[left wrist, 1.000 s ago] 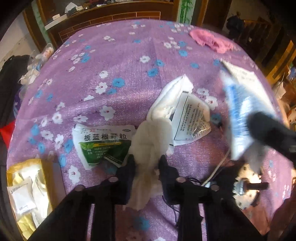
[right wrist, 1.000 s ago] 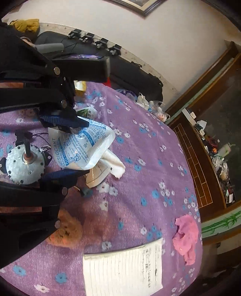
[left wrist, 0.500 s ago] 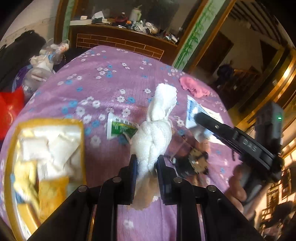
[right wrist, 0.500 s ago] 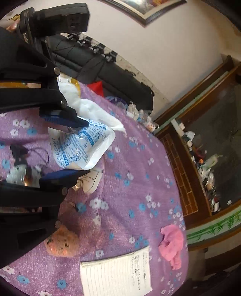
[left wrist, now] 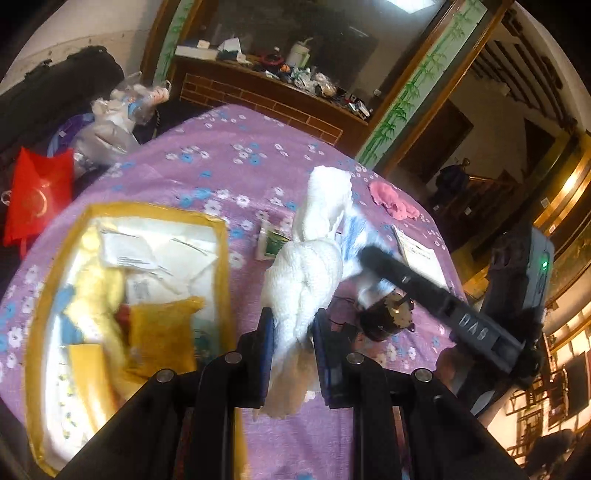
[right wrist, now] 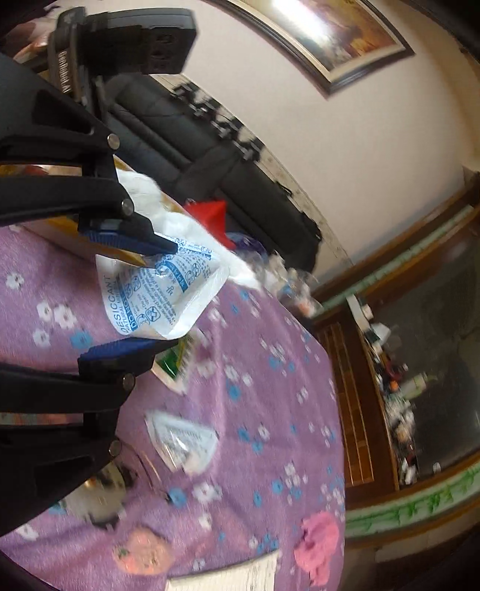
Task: Organize soft objects
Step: 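Carry the white glove into the tray with the left tool while the right tool drops the desiccant packet in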
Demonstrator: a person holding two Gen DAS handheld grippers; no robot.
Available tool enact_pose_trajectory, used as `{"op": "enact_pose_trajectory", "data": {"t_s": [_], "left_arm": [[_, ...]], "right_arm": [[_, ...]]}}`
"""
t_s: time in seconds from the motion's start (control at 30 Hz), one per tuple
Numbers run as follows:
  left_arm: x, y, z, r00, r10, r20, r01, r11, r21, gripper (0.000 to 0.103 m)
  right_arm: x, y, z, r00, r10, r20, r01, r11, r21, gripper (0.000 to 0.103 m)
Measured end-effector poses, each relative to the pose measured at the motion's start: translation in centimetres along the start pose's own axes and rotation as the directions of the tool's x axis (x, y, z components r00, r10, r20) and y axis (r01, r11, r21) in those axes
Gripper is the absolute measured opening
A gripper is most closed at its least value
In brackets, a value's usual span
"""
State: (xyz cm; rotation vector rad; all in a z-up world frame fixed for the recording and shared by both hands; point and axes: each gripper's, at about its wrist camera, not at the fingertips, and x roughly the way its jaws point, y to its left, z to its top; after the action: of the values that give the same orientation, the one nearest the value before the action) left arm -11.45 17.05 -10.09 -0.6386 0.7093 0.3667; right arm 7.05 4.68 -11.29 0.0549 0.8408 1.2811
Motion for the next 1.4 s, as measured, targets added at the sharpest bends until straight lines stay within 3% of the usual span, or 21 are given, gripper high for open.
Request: {"op": "enact_pose_trajectory", "data": {"t_s": [0.27, 0.33, 0.53, 0.67, 0.77, 1.0, 1.1, 1.2, 1.33, 1.4], "left_arm": [[-1.3, 3.9, -0.6, 0.999, 0.034, 0.018, -0.033, 0.996, -0.081, 0.020], [-1.9, 4.9, -0.4, 1.000, 0.009, 0.021, -0.007, 0.993, -0.115, 0.020], [-4.8, 6.8, 0.1, 0.995, 0.020, 0.093, -0.007, 0.991, -0.137, 0.020], [-4.9, 8.3, 0.3, 0.993, 0.071, 0.090, -0.057, 0.987, -0.148, 0.020], [-4.0, 9.2, 0.2, 0.991, 0.118, 0.067, -0.108, 0.984, -0.145, 0.020], [-1.7, 10.6, -1.0, 0.968, 0.252, 0.012, -0.249, 0.963, -0.102, 0.023], [-0.5, 10.6, -1.7, 0.948, 0.318, 0.006, -0.317, 0.946, -0.061, 0.029], [-0.1, 10.3, -1.9, 0.942, 0.335, 0.025, -0.334, 0.942, -0.048, 0.052], [-0.9, 10.4, -1.8, 0.944, 0.320, 0.079, -0.313, 0.946, -0.090, 0.073], [-1.5, 10.5, -1.6, 0.944, 0.316, 0.100, -0.304, 0.945, -0.117, 0.074]], "right_arm": [[1.5, 1.0, -1.6, 0.998, 0.034, -0.053, -0.035, 0.999, -0.018, 0.041], [1.6, 1.3, -1.9, 0.998, 0.029, -0.050, -0.030, 0.999, -0.032, 0.041], [1.1, 1.8, -1.9, 0.998, 0.045, -0.032, -0.046, 0.998, -0.034, 0.041], [2.2, 3.3, -1.3, 0.992, 0.082, -0.096, -0.083, 0.996, -0.009, 0.042], [5.2, 5.7, -1.2, 0.984, 0.066, -0.163, -0.069, 0.998, -0.011, 0.042], [11.8, 7.8, -2.4, 0.978, 0.048, -0.203, -0.049, 0.999, -0.001, 0.042], [13.0, 8.1, -3.0, 0.975, 0.018, -0.223, -0.031, 0.998, -0.055, 0.044], [13.0, 7.8, -3.3, 0.975, 0.029, -0.221, -0.043, 0.997, -0.059, 0.046], [11.8, 7.5, -2.9, 0.982, 0.059, -0.180, -0.066, 0.997, -0.032, 0.068], [11.2, 7.7, -2.7, 0.986, 0.058, -0.156, -0.065, 0.997, -0.043, 0.069]]}}
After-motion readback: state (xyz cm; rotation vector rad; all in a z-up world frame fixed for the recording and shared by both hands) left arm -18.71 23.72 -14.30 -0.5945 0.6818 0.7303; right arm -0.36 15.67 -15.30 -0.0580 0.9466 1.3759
